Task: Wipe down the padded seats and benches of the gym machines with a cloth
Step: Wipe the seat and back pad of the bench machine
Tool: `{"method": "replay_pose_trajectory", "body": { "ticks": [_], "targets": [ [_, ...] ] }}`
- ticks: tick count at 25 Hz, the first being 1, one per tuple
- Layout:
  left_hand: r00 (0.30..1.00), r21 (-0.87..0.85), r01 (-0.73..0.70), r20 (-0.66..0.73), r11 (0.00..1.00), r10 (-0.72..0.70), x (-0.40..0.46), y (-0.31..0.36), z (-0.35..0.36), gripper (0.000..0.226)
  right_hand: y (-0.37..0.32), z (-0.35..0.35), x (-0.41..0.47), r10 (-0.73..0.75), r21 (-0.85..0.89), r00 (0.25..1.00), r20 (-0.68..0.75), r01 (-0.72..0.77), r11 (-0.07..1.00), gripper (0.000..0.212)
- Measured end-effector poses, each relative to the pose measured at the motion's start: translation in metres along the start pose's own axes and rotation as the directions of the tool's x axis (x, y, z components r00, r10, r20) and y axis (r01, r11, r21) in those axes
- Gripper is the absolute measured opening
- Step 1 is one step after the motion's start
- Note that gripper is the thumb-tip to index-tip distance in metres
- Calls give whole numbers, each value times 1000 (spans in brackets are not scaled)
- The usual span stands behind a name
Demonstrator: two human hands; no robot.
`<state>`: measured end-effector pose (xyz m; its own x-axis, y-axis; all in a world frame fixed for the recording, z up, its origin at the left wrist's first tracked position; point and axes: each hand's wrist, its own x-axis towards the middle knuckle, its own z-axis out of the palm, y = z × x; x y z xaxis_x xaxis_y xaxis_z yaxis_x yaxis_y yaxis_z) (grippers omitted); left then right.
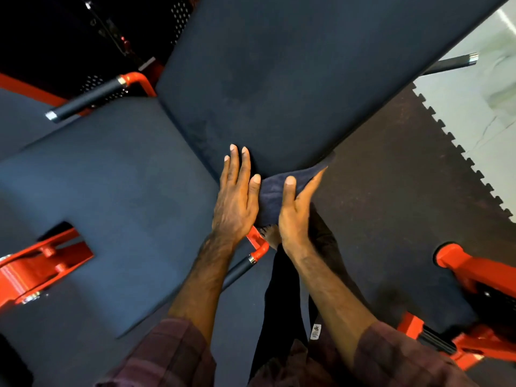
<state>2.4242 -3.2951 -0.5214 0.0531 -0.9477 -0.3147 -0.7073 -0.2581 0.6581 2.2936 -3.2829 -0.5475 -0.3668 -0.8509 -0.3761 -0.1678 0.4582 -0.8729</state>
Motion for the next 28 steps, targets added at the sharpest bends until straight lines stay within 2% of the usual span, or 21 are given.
{"method": "replay_pose_trajectory", "body": {
  "ticks": [4,8,10,11,13,14,15,16,17,18,19,20,21,22,23,24,25,26,27,28],
  "targets": [
    [997,-22,68,31,997,-67,-17,-24,7,65,45,30,-36,173,-9,966,192,-175,985,88],
    [991,-122,132,53,984,-126,-31,-36,7,61,43,11,-9,133,234,977,166,-170,957,79],
    [988,-182,154,45,971,-149,-38,-38,5,59,40,26,-30,229,90,965,129,-241,966,76],
    [986,-200,167,43,965,-161,-40,-40,5,58,41,30,-42,271,19,944,187,-279,960,76],
    [978,-209,207,28,956,-205,-50,-48,3,58,59,36,-58,365,61,827,428,-429,901,77],
    [974,-203,224,10,953,-227,-57,-55,1,57,62,37,-59,435,95,755,490,-542,835,72],
    [970,-200,235,-15,951,-243,-63,-63,0,56,52,36,-59,414,30,744,525,-502,864,59],
    [964,-206,247,-47,947,-262,-69,-70,-2,55,52,35,-58,397,51,796,457,-470,881,39],
    [952,-229,264,-95,937,-292,-77,-78,-3,54,56,38,-63,348,-40,831,435,-369,929,23],
    [935,-269,281,-140,921,-326,-85,-84,-3,53,54,39,-61,338,-64,808,482,-353,934,18],
    [917,-319,295,-171,901,-361,-91,-88,-3,53,43,20,-62,300,-277,794,528,-173,945,19],
    [898,-368,305,-195,879,-394,-96,-90,-3,54,38,4,-60,216,-485,845,489,57,873,24],
    [878,-410,311,-221,858,-424,-101,-91,-3,54,20,-16,-62,270,-574,735,623,195,795,31],
    [856,-453,311,-248,835,-454,-106,-91,-2,54,5,-29,-64,219,-509,564,796,427,747,43],
    [827,-503,308,-277,807,-488,-109,-91,0,53,-18,-12,-43,35,-337,434,900,643,688,55],
    [794,-557,299,-304,775,-526,-112,-90,3,51,-48,5,-25,46,-217,233,972,798,563,65],
    [757,-605,295,-324,740,-567,-113,-89,8,50,-67,23,-12,20,-83,81,997,955,284,68],
    [713,-650,298,-335,699,-616,-113,-88,13,49,-79,46,-2,37,-9,9,999,1000,5,66],
    [677,-685,310,-328,660,-659,-113,-87,20,48,-82,68,-1,169,98,-56,984,963,-250,61],
    [656,-710,325,-307,625,-690,-112,-85,29,48,-77,82,1,369,242,-85,925,883,-402,55]
  ]
}}
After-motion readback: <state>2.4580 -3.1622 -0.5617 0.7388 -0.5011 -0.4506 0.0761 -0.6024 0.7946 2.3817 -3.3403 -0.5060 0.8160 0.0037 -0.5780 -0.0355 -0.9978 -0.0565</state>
